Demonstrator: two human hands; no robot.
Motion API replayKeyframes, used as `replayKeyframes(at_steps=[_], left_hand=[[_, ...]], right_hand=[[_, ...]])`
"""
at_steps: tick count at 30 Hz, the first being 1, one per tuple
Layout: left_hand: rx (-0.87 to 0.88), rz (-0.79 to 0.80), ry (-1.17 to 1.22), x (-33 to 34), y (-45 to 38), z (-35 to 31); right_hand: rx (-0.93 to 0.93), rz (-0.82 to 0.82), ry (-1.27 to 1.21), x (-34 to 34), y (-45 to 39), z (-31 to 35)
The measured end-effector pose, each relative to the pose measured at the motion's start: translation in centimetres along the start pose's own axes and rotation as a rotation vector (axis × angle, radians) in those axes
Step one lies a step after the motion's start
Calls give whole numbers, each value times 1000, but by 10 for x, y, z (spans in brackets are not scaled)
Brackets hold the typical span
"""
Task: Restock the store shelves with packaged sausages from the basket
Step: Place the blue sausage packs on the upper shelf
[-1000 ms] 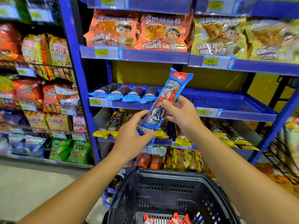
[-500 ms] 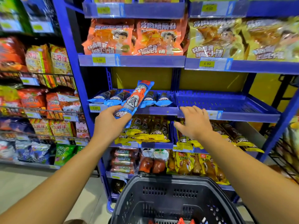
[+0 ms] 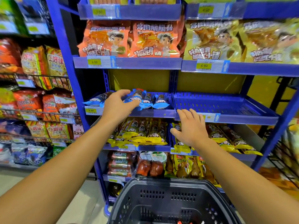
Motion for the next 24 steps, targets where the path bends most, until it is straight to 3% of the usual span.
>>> replayKeyframes(at_steps=[4, 8, 17, 24], left_hand=[[258, 17, -248, -3, 1, 0], [365, 20, -427, 1, -5, 3], [285, 106, -508, 21, -28, 18], [371, 131, -696, 29, -36, 13]], right_hand=[[-7, -22, -9, 1, 1, 0], [-4, -40, -13, 3, 2, 1], [-10, -41, -23, 11, 3, -2], [-9, -13, -36, 8, 3, -2]])
Point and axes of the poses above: each hand's wrist, its own y-axis away from the middle knuckle, its own x-axis out of the palm, z = x × y, the point moved 4 cm from there along -y, towards the middle knuckle, and after that the axes turned 8 degrees about -z, right-handed, at the moved point
